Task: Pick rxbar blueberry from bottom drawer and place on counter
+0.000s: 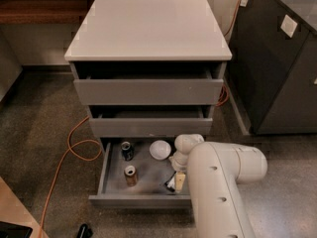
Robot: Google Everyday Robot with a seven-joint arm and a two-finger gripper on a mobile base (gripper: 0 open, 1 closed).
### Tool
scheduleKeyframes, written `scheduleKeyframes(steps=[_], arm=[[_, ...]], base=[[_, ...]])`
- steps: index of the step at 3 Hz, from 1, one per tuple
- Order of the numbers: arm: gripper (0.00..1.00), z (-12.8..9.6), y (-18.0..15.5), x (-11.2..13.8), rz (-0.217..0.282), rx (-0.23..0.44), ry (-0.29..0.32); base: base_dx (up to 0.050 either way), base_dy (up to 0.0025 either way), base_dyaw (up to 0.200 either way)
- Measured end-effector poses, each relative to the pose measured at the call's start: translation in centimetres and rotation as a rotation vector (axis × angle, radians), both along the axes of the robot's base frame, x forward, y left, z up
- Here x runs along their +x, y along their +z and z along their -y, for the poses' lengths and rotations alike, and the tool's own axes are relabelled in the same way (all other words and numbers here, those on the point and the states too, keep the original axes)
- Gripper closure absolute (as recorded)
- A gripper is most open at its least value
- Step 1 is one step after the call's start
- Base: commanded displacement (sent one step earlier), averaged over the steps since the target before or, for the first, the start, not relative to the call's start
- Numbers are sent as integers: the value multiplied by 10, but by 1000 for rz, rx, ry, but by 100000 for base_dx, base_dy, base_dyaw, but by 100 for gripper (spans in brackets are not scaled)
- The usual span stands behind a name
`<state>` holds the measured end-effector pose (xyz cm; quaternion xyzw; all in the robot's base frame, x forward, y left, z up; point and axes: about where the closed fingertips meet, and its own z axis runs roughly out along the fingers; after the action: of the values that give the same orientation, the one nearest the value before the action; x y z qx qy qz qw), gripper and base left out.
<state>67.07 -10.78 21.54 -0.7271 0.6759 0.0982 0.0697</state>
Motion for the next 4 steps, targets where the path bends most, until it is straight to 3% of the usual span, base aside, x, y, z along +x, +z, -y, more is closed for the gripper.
scheduleKeyframes(steps=[2,3,4], arm=[[0,2,-14,14,173,-70,211],[0,4,-19,20,199,-91,265],[0,4,-31,20,180,-101,318]], base=[[0,0,0],[0,0,0],[0,0,0]])
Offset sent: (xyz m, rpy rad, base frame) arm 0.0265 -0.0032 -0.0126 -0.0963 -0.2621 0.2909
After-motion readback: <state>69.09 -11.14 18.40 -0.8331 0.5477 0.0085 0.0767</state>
